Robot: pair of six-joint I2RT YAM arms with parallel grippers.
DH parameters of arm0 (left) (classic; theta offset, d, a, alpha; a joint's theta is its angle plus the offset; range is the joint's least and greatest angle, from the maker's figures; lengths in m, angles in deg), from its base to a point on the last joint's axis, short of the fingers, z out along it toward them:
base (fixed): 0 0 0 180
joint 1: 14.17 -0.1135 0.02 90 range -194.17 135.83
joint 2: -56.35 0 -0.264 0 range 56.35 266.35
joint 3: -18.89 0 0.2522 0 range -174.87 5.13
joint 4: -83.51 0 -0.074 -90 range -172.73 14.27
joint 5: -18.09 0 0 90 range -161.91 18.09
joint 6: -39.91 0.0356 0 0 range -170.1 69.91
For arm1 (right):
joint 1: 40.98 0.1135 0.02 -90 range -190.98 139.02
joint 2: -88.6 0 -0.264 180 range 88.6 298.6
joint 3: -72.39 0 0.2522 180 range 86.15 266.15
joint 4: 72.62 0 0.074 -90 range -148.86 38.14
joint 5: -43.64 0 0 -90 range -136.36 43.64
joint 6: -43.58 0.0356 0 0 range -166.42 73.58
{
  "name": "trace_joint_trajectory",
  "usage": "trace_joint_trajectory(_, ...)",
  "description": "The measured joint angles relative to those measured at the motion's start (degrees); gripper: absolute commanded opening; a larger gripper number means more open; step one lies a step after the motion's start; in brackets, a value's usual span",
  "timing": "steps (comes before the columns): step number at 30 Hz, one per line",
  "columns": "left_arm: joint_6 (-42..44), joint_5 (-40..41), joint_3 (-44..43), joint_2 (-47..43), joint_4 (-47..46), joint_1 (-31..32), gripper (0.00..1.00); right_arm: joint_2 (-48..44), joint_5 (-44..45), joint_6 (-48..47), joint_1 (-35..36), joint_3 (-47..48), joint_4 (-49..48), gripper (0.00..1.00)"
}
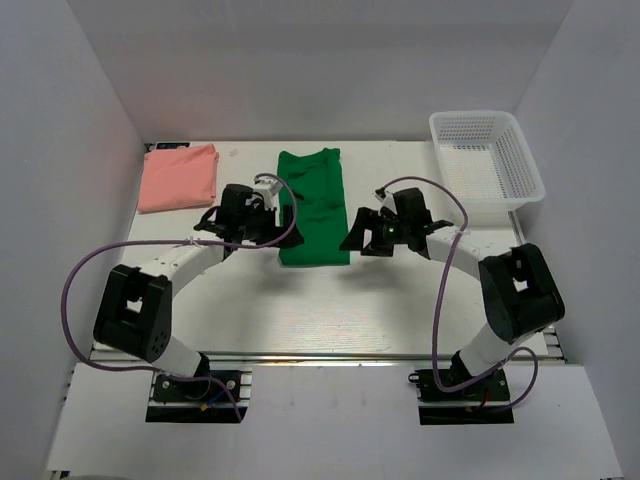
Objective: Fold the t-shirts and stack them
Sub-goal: Fold the folded rectangular tshirt in 1/3 of the way
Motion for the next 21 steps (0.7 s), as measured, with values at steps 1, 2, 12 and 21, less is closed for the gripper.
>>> trace_joint_trajectory(1, 0.02, 0.48, 0.63, 0.59, 0.63, 0.0, 1.0, 0.63, 0.42, -0.11, 0.0, -0.48, 0.87, 0.9)
trace_joint_trajectory(2, 0.04, 1.18, 1.14, 1.46, 1.27, 0.0, 1.0, 1.4, 0.79, -0.2, 0.0, -0.7, 1.46, 0.9)
trace_joint_trajectory(12, -0.46, 2.82, 5.81, 8.92, -1.09, 0.0, 0.62, 8.61, 0.09, -0.02, 0.04, 0.48, 1.95, 0.83)
trace_joint_trajectory(21, -2.1, 1.42, 8.09, 10.8, -6.78, -0.04, 0.08, 12.48, -2.78, 0.94, 0.63, 0.85, -2.27, 0.44)
